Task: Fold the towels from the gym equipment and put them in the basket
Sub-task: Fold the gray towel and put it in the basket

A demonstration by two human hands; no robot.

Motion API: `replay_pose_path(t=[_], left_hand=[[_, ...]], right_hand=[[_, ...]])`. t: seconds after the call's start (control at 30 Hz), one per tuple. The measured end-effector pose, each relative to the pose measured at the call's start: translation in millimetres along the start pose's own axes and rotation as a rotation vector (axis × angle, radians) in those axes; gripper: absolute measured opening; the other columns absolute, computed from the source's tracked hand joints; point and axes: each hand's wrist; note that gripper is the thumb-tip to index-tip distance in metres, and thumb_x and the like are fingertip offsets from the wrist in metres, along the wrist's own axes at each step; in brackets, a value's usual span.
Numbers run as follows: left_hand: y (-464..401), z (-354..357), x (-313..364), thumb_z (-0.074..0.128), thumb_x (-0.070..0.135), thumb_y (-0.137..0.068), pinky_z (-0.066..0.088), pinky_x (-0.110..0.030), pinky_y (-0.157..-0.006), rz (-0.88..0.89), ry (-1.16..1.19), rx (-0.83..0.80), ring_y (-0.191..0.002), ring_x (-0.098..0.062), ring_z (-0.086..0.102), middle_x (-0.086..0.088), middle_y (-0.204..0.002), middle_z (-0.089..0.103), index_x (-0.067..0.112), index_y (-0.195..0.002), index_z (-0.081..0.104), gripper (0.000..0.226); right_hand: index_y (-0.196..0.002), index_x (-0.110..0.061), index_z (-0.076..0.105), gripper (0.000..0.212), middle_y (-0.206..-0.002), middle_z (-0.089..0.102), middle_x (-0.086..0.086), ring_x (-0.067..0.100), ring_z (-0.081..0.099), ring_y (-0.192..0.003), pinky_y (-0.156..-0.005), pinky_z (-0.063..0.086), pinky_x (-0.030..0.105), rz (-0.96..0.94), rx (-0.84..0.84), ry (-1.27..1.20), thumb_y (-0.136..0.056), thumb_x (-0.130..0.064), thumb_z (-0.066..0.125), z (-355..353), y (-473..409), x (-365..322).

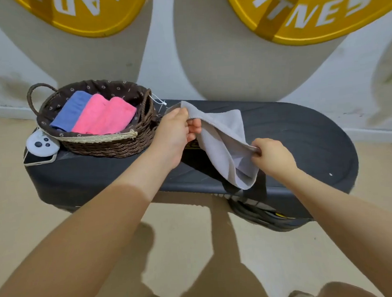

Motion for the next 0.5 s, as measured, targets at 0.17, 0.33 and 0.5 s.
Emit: replay_pose_path(t=[0.17, 0.33, 0.5], left_hand=[[0.1, 28.7, 17.3, 0.027, 0.018, -0.102, 0.033, -0.016, -0.048, 0.026, 0.167, 0.013, -0.043, -0.002, 0.051, 0.009, -0.044, 0.058, 0.017, -0.08, 0.047, 0.03], [-5.9, 42.0, 36.3, 0.025, 0.02, -0.103, 0.031, -0.013, -0.041, 0.078, 0.315, 0.086, -0.038, 0.0, 0.046, 0.01, -0.042, 0.058, 0.02, -0.08, 0.045, 0.03], [-5.4, 58.0, 61.8, 0.025, 0.018, -0.103, 0.029, -0.014, -0.037, 0.184, 0.46, 0.098, -0.033, -0.002, 0.04, 0.008, -0.042, 0.057, 0.019, -0.081, 0.042, 0.027]], right_hand=[[-0.098, -0.013, 0.056, 0.016, -0.093, 0.059, 0.011, 0.032, 0.057, -0.086, -0.069, 0.049, 0.037, 0.351, 0.147, -0.201, -0.085, -0.013, 0.046, -24.6, 1.6, 36.8], [-0.091, -0.008, 0.053, 0.021, -0.066, 0.057, 0.009, 0.023, 0.06, -0.057, -0.059, 0.056, 0.037, 0.498, 0.4, -0.807, -0.083, -0.002, 0.034, -71.8, -3.3, 44.2], [-0.084, -0.017, 0.046, 0.024, -0.059, 0.048, 0.006, 0.01, 0.044, -0.031, -0.037, 0.036, 0.017, 0.364, 0.677, -1.673, -0.092, 0.0, 0.031, -146.8, -2.2, 4.1]])
Point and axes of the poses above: each hand's wrist, its own y-axis away from the middle knuckle, its own z-axis out of the palm, x = y × z
